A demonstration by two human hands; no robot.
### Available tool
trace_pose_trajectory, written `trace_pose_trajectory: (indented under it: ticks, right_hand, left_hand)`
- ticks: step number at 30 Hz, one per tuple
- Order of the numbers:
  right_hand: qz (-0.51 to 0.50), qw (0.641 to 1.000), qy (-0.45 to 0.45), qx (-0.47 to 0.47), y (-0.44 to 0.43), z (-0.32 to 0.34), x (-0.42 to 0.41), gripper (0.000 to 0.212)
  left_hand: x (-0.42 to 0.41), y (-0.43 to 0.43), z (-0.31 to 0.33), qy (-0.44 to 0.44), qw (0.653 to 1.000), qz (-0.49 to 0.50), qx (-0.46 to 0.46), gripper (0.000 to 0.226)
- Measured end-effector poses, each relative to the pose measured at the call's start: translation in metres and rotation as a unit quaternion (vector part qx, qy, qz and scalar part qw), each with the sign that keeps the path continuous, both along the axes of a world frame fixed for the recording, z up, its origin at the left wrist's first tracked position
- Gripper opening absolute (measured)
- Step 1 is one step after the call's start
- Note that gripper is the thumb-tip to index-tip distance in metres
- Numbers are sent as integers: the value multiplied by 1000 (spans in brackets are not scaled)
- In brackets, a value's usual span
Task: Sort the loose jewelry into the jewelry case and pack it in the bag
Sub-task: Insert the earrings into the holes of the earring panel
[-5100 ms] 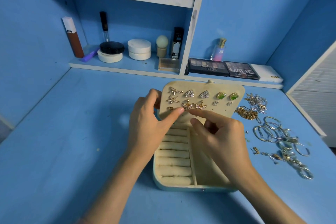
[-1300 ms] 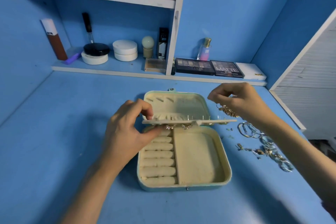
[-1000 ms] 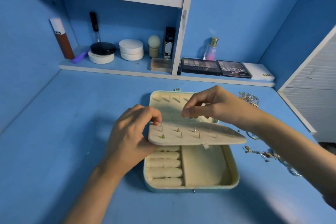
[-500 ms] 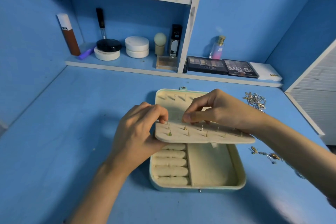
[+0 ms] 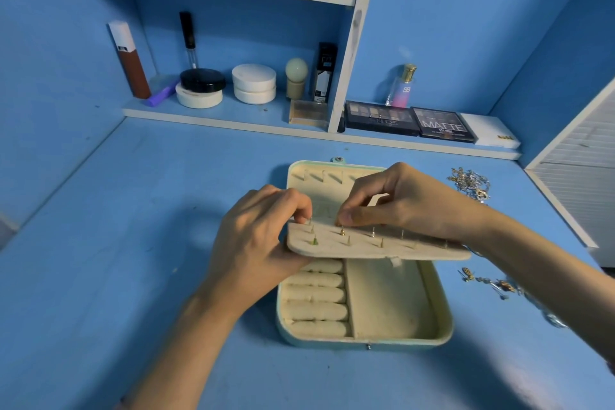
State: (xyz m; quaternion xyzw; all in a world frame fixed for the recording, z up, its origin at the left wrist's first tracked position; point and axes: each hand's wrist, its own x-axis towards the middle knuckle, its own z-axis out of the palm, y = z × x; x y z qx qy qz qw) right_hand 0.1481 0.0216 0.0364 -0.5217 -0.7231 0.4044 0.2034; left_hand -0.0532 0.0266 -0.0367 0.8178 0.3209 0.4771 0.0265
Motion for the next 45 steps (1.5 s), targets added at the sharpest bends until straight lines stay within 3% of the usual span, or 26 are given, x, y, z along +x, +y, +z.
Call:
trace_pose_trajectory:
  ticks: [20,29,45]
  right_hand:
    - [140,984,-105,-43,21,24,-12,8]
    - [134,984,-119,-13,17,19,-12,12]
    - [144,980,-130,-42,19,23,-15,12]
  left_hand:
    - [0,2,-5,-16,1000,6,23,31]
    - [0,0,-2,-5,999,-1,34,25]
    - [0,0,-4,-12,999,5,49,28]
